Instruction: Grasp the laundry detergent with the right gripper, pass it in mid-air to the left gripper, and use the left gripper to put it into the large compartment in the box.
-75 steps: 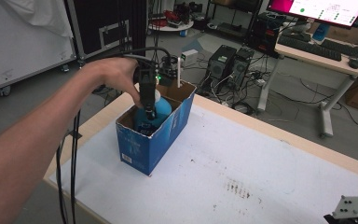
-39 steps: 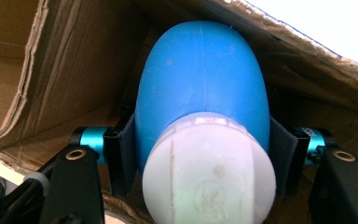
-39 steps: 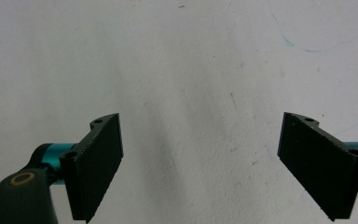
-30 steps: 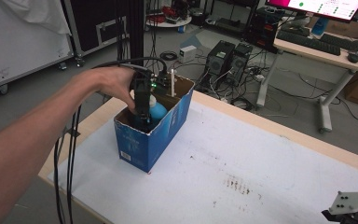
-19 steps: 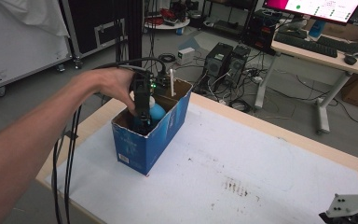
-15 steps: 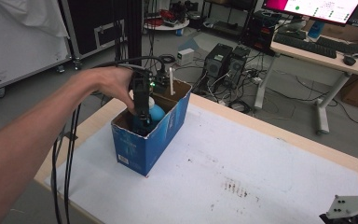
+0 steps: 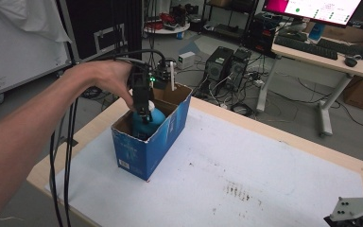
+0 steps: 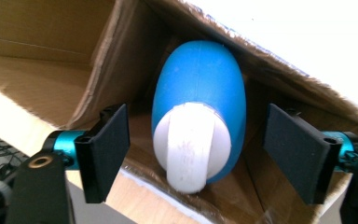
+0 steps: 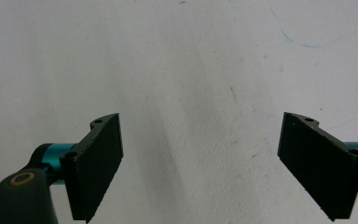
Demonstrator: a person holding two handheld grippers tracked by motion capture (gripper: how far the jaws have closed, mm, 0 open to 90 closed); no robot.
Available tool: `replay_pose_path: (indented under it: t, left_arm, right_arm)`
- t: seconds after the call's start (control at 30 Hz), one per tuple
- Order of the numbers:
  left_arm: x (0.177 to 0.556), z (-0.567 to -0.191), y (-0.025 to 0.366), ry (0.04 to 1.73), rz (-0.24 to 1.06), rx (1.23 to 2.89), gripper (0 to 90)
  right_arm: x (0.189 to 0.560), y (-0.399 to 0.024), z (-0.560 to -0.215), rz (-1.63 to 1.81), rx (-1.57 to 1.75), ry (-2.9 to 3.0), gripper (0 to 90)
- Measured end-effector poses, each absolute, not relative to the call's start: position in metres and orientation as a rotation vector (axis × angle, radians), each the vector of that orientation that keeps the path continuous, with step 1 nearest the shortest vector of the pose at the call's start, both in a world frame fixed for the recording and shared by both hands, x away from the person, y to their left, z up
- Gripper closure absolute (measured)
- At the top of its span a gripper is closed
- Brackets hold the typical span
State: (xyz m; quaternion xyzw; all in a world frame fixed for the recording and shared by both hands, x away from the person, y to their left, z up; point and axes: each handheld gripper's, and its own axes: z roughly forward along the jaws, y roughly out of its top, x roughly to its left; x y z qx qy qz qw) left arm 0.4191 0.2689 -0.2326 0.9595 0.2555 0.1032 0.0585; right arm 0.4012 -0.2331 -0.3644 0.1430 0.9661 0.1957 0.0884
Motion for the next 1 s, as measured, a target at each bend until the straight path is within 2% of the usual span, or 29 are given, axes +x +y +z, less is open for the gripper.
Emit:
replay_pose_path:
  t: [0.23,0.4,0.7,0.77,1.0]
  left_arm:
    - [0.416,-0.202,0.25,0.688,0.371,2.9,19.7]
    - [0.414,-0.188,0.23,0.608,0.355,2.903,19.7]
    - [0.417,-0.189,0.173,0.446,0.332,2.952,19.6]
    - [0.417,-0.189,0.166,0.422,0.345,2.955,16.9]
    - [0.415,-0.208,0.112,0.24,0.296,3.002,15.4]
  right_arm:
    - [0.4,-0.232,-0.364,0.578,0.434,2.873,13.3]
    - [0.4,-0.233,-0.362,0.582,0.434,2.867,13.2]
    - [0.399,-0.232,-0.361,0.572,0.441,2.862,13.3]
    - [0.399,-0.232,-0.36,0.571,0.437,2.861,13.2]
    - [0.397,-0.232,-0.357,0.576,0.445,2.848,13.2]
